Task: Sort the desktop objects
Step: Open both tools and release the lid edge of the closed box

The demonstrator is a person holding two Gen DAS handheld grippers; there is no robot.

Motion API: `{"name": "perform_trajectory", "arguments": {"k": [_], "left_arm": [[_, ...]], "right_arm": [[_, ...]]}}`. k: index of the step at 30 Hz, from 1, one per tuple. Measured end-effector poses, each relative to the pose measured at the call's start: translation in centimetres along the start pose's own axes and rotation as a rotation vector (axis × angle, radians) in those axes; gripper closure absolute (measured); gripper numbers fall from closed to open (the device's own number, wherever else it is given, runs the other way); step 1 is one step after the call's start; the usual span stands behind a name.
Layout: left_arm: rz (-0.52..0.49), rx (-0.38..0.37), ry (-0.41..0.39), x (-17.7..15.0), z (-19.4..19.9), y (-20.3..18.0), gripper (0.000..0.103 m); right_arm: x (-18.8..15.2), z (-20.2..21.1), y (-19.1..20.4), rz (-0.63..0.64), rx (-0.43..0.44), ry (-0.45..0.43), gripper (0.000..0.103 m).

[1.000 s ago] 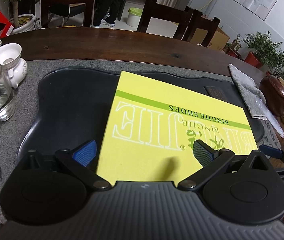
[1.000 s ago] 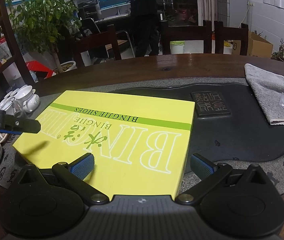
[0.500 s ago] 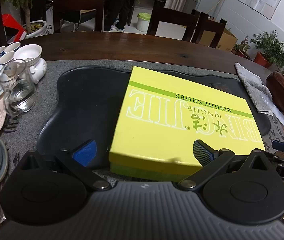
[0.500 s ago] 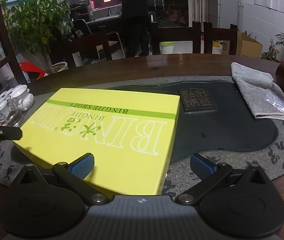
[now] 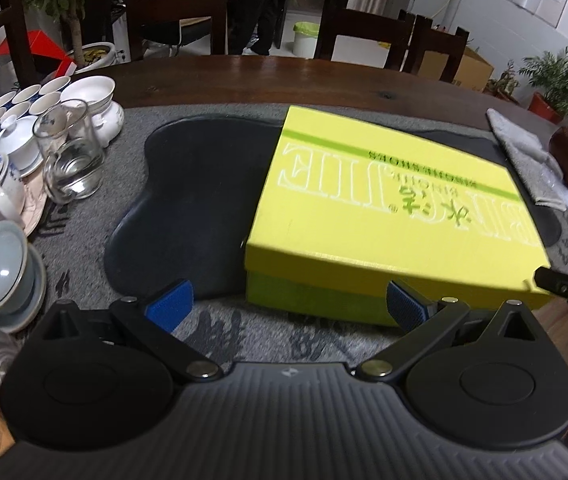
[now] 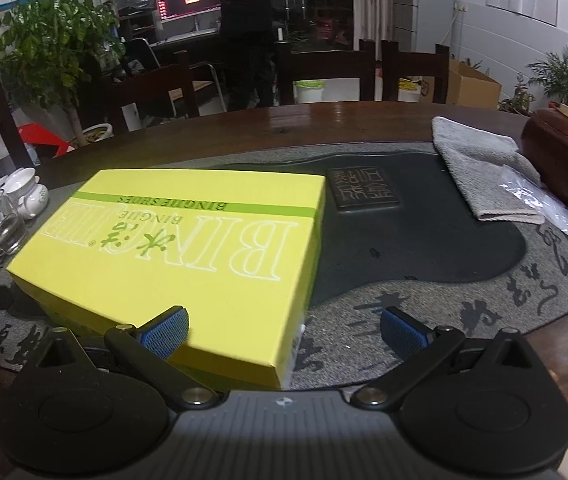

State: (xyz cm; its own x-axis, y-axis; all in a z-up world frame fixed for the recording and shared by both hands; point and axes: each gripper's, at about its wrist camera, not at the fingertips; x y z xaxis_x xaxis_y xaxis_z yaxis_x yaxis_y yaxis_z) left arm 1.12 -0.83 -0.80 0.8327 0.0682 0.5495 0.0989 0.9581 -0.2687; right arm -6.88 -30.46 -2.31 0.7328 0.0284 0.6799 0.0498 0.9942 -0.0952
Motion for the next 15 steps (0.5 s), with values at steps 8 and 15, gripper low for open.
{"name": "perform_trajectory", "arguments": {"k": [8, 15], "left_arm": [[-0.016, 0.063, 0.015, -1.2, -0.7, 0.7, 0.001], [-0.031, 0.088, 0.022, -2.0, -1.1, 0.9, 0.001]], "right_arm": [[-1.2, 0.4, -0.7, -0.016, -0.03, 0.013, 0.0], [-2.4, 1.3, -1.1, -0.002, -0.059, 0.009, 0.0]]}}
Point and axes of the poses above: each gripper's, at about its wrist camera, not at the fingertips, and z roughly against the way its jaws point, y to its left, x to its top, and after that the axes turned 15 degrees about z, right-handed
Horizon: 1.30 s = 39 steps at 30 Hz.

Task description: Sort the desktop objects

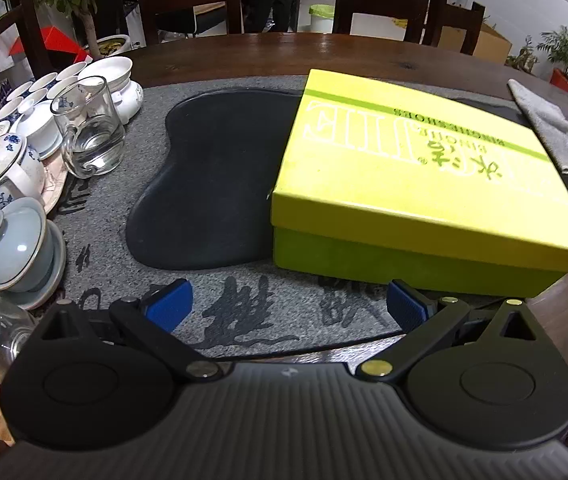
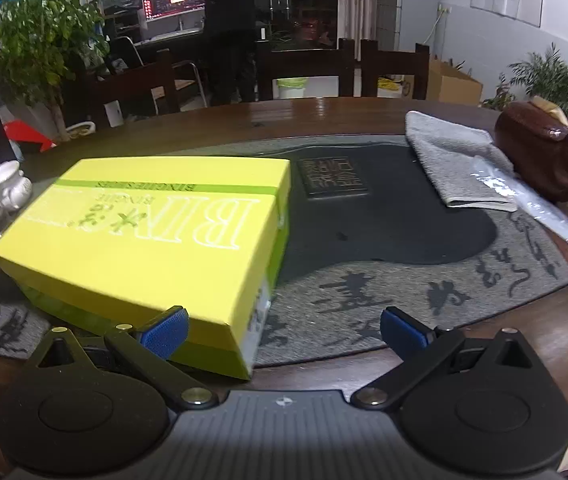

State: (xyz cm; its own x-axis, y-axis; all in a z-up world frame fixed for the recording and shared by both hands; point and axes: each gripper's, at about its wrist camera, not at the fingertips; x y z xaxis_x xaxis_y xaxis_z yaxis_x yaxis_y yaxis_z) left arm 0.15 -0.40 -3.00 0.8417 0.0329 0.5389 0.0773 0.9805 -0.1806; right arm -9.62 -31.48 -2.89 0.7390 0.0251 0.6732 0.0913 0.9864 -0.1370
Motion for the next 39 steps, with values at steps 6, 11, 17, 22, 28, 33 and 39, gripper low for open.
{"name": "perform_trajectory", "arguments": {"k": [6, 11, 17, 22, 28, 33, 39], "left_arm": [[-0.01, 0.018, 0.019, -0.6, -0.5, 0.1, 0.001], [-0.014, 0.039, 0.038, -1.0, -1.0, 0.2, 0.001], [-0.019, 0.055, 0.05, -1.3, -1.4, 0.3, 0.001], [-0.017, 0.065, 0.061, -1.4, -1.7, 0.5, 0.001], [0.01, 0.075, 0.08, -1.4, -2.0, 0.8, 0.001], [0.021, 0.092, 0.086, -1.4, -2.3, 1.1, 0.001], [0.034, 0.114, 0.093, -1.5, -2.7, 1.5, 0.001]], "right_arm": [[-1.3, 0.6, -0.5, -0.029, -0.007, 0.008, 0.0], [-2.3, 0.8, -0.7, -0.056, -0.009, 0.025, 0.0], [-3.4, -0.1, -1.2, -0.071, -0.033, 0.078, 0.0], [-4.3, -0.8, -1.4, -0.086, -0.039, 0.118, 0.0], [-5.1, -1.5, -1.7, -0.098, -0.04, 0.144, 0.0], [-5.7, -2.2, -1.8, -0.101, -0.033, 0.162, 0.0], [-6.4, -2.7, -2.0, -0.119, -0.026, 0.179, 0.0]]}}
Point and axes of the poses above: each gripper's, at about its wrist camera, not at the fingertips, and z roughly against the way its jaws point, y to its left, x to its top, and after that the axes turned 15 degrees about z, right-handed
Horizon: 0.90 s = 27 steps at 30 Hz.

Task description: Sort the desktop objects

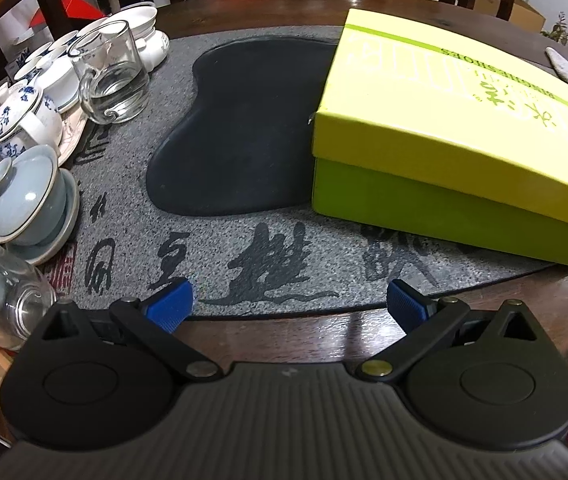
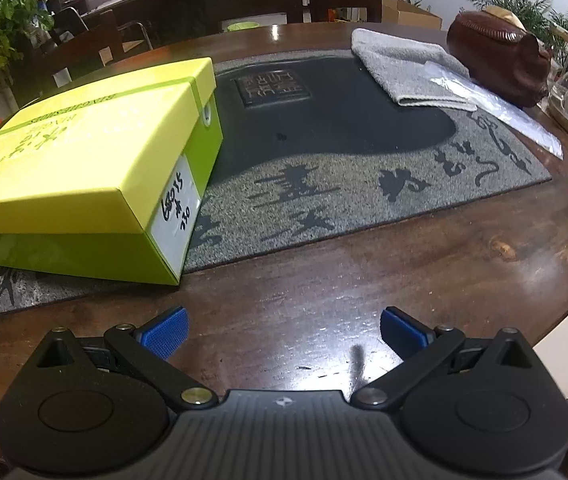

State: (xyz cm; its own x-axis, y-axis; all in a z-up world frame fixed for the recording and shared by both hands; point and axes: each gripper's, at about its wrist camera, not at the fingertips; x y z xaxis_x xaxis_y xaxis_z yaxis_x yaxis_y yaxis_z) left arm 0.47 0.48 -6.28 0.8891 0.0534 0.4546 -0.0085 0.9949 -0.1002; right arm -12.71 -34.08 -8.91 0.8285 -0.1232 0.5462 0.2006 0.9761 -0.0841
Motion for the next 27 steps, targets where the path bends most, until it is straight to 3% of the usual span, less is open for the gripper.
{"name": "perform_trajectory", "arguments": {"k": [27], "left_arm": [[0.03, 0.069, 0.017, 0.1, -1.5, 0.6, 0.001]], "right_arm": [[-1.0, -1.4, -0.3, -0.022, 0.024, 0.037, 0.0]]}}
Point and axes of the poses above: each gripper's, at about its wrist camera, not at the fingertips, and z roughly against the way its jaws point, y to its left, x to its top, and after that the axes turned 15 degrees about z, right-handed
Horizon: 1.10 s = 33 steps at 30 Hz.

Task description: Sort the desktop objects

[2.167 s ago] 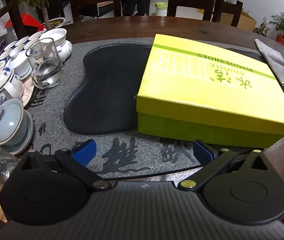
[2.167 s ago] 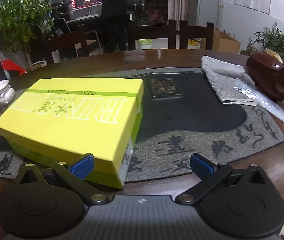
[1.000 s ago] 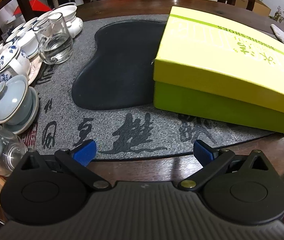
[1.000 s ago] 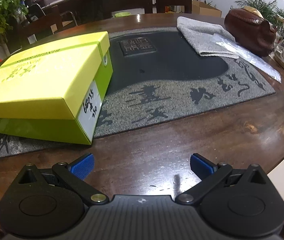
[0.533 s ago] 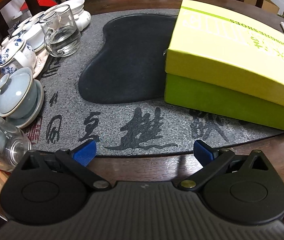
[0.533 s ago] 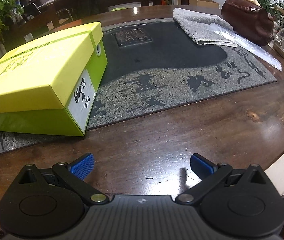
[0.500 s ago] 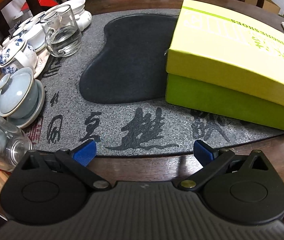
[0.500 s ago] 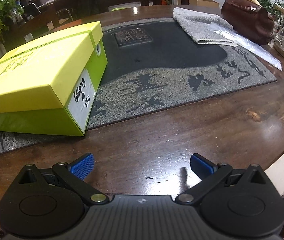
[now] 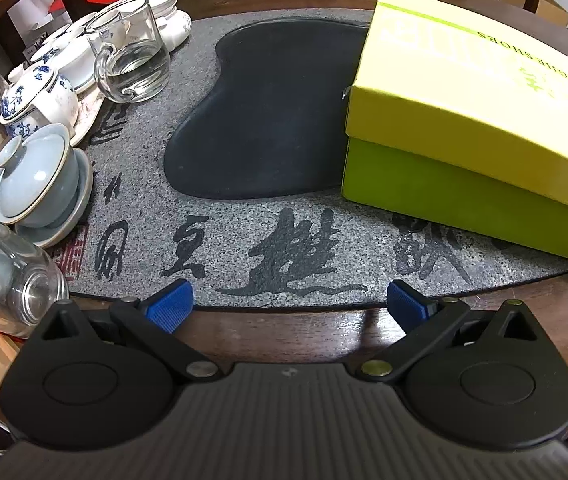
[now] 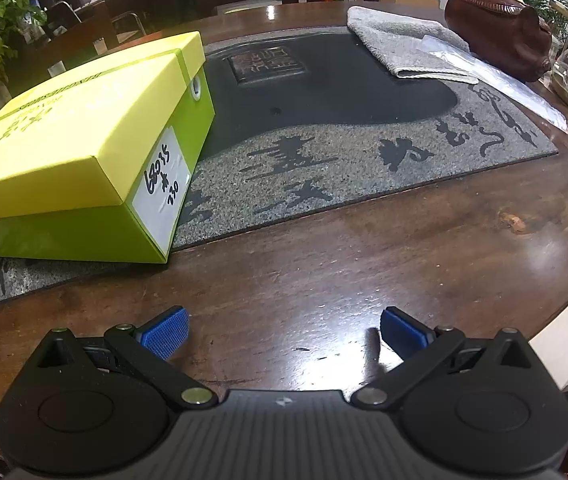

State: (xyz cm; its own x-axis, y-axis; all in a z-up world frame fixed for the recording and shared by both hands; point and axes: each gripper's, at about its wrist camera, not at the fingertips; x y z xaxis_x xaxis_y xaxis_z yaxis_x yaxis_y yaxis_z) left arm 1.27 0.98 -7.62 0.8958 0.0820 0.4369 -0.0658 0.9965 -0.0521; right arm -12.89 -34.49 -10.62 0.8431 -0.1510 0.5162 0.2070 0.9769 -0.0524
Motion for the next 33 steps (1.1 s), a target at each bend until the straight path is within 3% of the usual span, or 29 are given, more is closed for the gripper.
{"name": "perform_trajectory", "arguments": {"k": [17, 33], "left_arm": [[0.019, -0.007, -0.031, 1.1, -0.7, 0.6, 0.001], [0.081, 0.103, -0.132, 5.2, -3.7, 3.1, 0.001]], "right_arm": [[0.5, -0.3, -0.5, -0.005, -0.001, -0.02, 0.0], [3.4, -2.2, -5.5, -0.119, -0.084, -0.13, 0.0]]}}
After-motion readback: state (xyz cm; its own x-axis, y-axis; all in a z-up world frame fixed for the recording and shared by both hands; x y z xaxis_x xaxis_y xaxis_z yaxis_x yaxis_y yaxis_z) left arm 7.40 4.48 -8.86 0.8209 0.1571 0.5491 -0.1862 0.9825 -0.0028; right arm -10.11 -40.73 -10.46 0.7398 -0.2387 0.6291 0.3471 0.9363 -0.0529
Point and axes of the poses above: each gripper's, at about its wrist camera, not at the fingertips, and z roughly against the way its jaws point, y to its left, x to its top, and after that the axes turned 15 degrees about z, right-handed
